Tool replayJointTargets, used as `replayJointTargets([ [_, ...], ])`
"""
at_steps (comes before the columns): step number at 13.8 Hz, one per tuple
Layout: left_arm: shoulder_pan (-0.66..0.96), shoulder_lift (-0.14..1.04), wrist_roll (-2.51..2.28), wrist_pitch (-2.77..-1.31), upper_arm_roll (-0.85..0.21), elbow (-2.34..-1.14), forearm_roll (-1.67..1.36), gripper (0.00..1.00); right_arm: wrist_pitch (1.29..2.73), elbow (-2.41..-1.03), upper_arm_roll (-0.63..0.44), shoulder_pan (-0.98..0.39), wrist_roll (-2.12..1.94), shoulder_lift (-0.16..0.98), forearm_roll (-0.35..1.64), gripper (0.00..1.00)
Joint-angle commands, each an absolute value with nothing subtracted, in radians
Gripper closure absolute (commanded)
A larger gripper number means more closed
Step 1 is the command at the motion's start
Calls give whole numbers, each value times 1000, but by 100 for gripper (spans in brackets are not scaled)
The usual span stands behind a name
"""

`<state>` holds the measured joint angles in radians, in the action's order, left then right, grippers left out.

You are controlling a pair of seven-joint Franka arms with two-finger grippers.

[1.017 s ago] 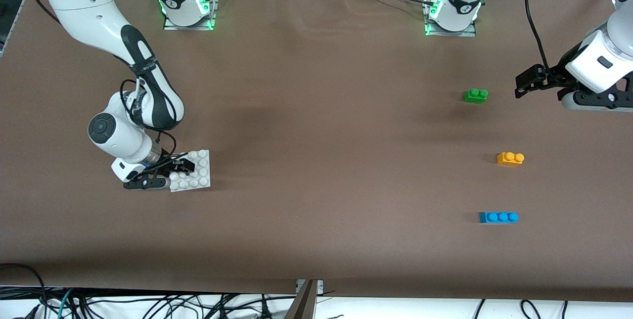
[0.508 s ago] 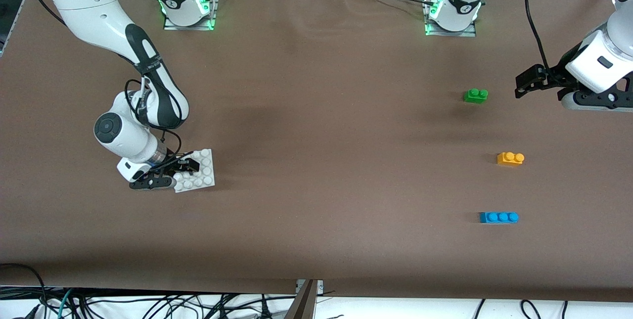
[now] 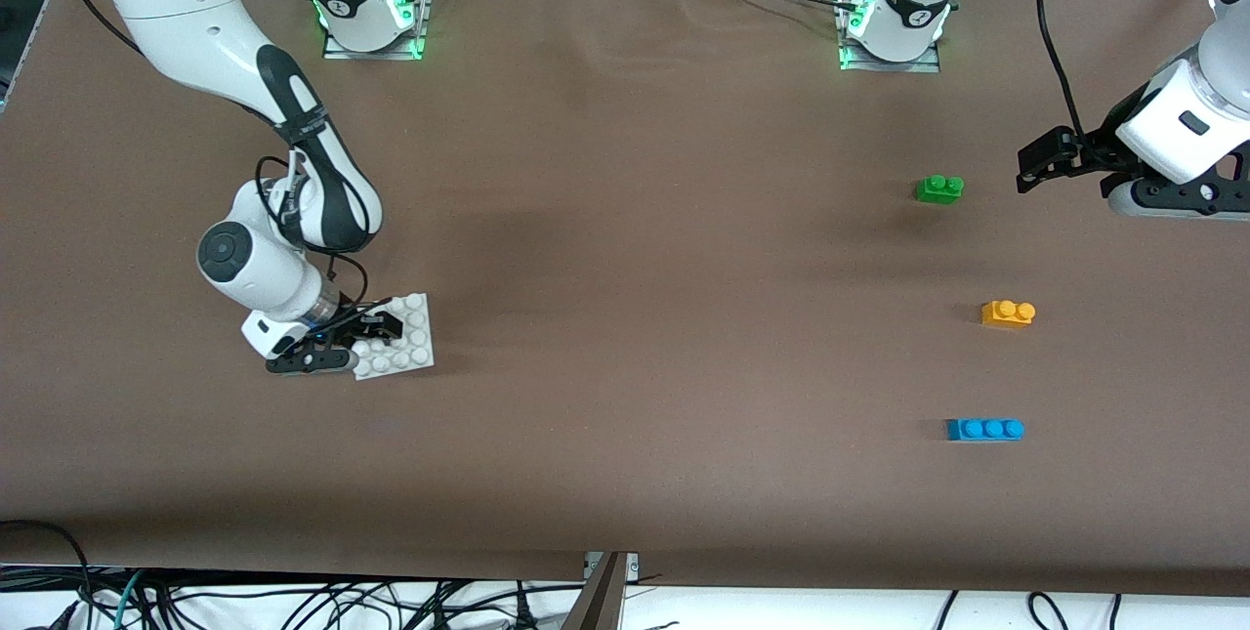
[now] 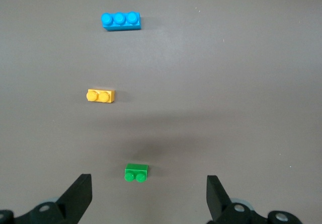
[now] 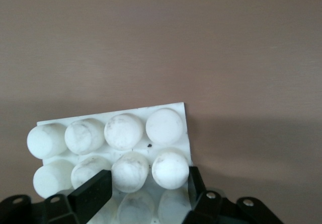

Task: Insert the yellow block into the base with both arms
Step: 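Slide the white base plate with the right gripper toward the table middle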

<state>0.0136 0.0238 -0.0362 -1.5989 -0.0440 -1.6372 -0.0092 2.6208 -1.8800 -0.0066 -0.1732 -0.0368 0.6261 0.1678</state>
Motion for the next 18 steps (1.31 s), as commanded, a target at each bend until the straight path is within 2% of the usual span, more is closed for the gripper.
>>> replayJointTargets([
  [1, 14, 37, -38, -1568, -44, -1606, -8, 0, 2623, -1870, -5, -228, 52, 629, 189, 30],
  [5, 14, 37, -38, -1568, -44, -1606, -8, 0, 2625, -1859, -15, -322, 216, 629, 189, 30],
  [10, 14, 37, -37, -1568, -44, -1606, -8, 0, 2623, -1770, -18, -466, 414, 686, 175, 30],
  [18, 14, 37, -37, -1568, -44, -1606, -8, 0, 2697, -1706, -54, -583, 541, 779, 163, 30],
])
